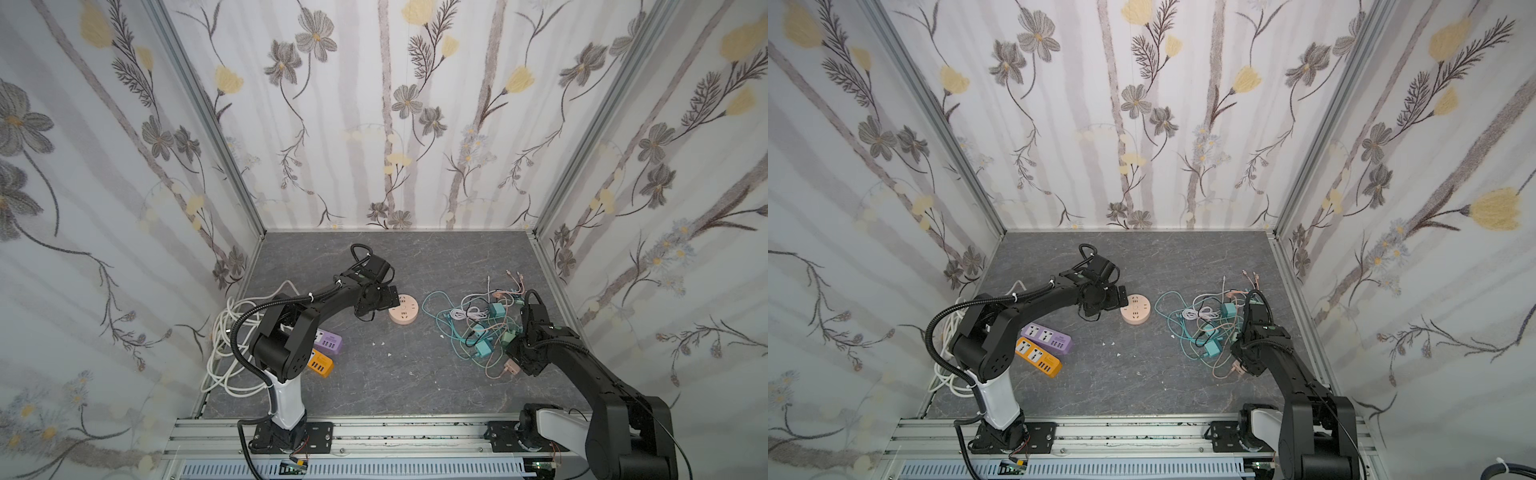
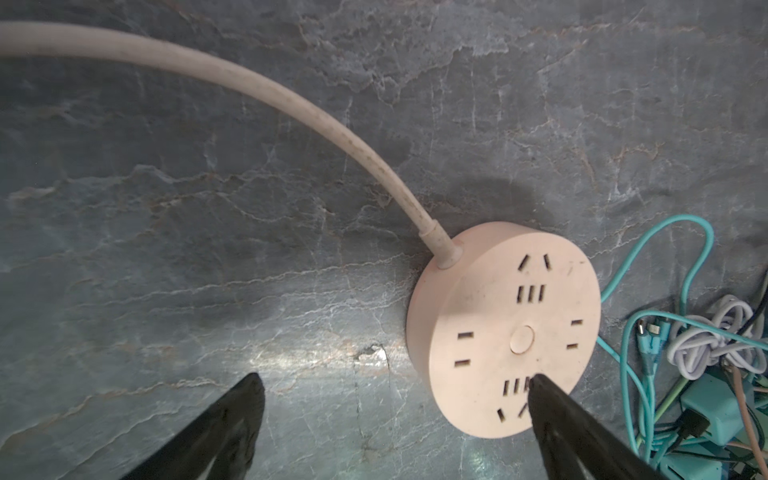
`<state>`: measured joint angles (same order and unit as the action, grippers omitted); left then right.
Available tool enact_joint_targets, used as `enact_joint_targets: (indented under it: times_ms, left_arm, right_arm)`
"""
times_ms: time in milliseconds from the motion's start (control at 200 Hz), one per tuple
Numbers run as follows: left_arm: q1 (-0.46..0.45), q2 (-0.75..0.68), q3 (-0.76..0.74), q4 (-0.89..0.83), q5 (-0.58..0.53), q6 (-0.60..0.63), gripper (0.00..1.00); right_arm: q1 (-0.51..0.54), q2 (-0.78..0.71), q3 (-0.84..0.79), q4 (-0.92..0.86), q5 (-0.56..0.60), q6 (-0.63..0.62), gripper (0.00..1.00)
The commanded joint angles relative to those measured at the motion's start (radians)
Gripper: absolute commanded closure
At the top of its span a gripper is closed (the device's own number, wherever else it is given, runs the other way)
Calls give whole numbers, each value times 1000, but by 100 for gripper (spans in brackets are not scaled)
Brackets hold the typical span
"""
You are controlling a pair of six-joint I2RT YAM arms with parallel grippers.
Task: Insert the plug
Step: 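Lift the pink charger with the right gripper toward the left gripper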
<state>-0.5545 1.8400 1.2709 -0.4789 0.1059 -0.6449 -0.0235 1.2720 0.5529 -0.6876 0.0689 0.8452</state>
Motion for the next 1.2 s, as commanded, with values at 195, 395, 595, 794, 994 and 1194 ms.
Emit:
enact_joint_targets:
  times_ms: [195, 395, 595, 794, 994, 1194]
  left_arm:
    - [-11, -117, -46, 65, -66, 83, 0]
    - [-50, -195, -66, 160, -21, 141, 0]
    - [-108, -293, -96, 311, 202, 256, 0]
    - [-215, -376, -122, 426, 335, 377, 3]
    - [-257, -360, -123, 530, 311, 316, 10]
    - [-274, -325, -128, 618, 247, 291, 12]
  right_arm:
    - [41, -334, 23, -92, 26, 171, 100]
    - [215, -421, 135, -98, 154, 267, 100]
    - [428, -327, 292, -1, 257, 260, 100]
    - [564, -157, 459, 41, 279, 429, 100]
    - [661, -73, 465, 244, 301, 638, 100]
    - [714, -38, 454, 343, 306, 762, 100]
